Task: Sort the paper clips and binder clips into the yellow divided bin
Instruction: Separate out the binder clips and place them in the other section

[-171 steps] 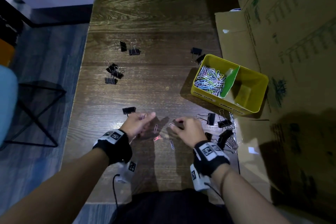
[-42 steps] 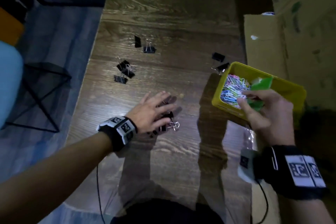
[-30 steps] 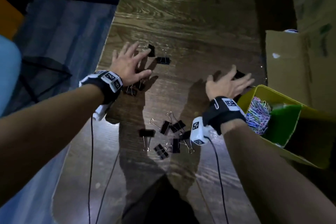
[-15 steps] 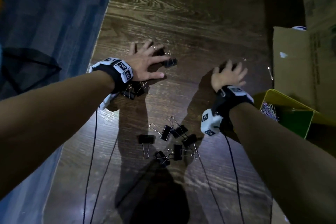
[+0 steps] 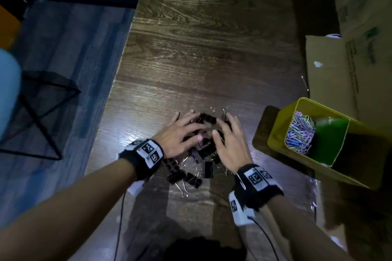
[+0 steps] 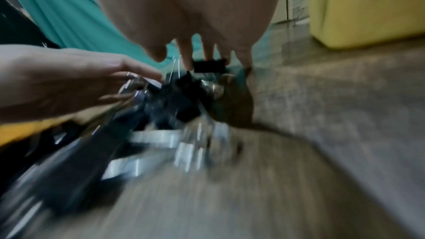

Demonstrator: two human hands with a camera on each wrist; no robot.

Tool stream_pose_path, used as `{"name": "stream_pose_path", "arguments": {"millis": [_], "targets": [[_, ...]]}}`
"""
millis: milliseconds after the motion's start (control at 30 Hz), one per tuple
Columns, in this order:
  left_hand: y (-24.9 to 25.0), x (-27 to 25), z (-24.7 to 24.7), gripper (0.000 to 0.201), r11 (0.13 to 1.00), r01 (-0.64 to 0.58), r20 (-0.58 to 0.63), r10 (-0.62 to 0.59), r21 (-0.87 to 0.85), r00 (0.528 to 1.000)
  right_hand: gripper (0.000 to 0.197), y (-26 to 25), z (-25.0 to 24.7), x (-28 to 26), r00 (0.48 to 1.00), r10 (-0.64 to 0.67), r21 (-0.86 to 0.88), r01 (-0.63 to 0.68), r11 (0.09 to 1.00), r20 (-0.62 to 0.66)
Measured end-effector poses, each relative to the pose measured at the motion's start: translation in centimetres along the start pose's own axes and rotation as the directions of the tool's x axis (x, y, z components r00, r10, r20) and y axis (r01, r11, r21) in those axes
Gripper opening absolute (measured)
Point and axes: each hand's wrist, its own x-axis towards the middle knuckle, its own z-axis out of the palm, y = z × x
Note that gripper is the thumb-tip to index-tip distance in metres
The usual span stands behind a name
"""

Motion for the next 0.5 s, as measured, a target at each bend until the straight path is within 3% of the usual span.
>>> {"name": "stream_pose_path", "arguments": {"millis": [67, 133, 200, 300, 400, 500], "targets": [[0.3, 0.1, -0.7, 0.044, 0.985, 0.062, -0.125, -0.083, -0.163, 0.989, 0.044, -0.3, -1.5, 1.7, 0.988, -0.018, 0.067, 0.029, 0.997, -0.155], [0.3, 1.4, -2.0, 0.044, 0.974, 0.126, -0.187, -0.162, -0.19, 0.969, 0.047, -1.0, -3.0, 4.2, 0.991, -0.051, 0.06, 0.059, 0.996, -0.126], [0.4, 3.1, -2.9, 0.047, 0.978, 0.172, -0.119, -0.186, -0.119, 0.975, 0.05, -1.5, -3.4, 5.7, 0.996, -0.047, -0.014, 0.048, 0.999, 0.071], [0.5, 3.8, -2.1, 0.051, 0.98, 0.172, 0.096, -0.182, 0.097, 0.979, 0.057, -0.7, -2.0, 4.6, 0.958, 0.004, -0.172, 0.047, 0.984, 0.286], [0.8, 1.8, -0.1, 0.051, 0.978, 0.147, 0.184, -0.173, 0.145, 0.967, 0.059, 0.9, -0.4, 0.9, 0.952, -0.028, -0.289, 0.12, 0.95, 0.306], [1.4, -1.1, 1.1, 0.05, 0.983, 0.161, 0.15, -0.148, -0.083, 0.978, 0.058, 1.7, 0.5, -2.8, 0.953, -0.058, -0.241, 0.133, 0.961, 0.298]]}}
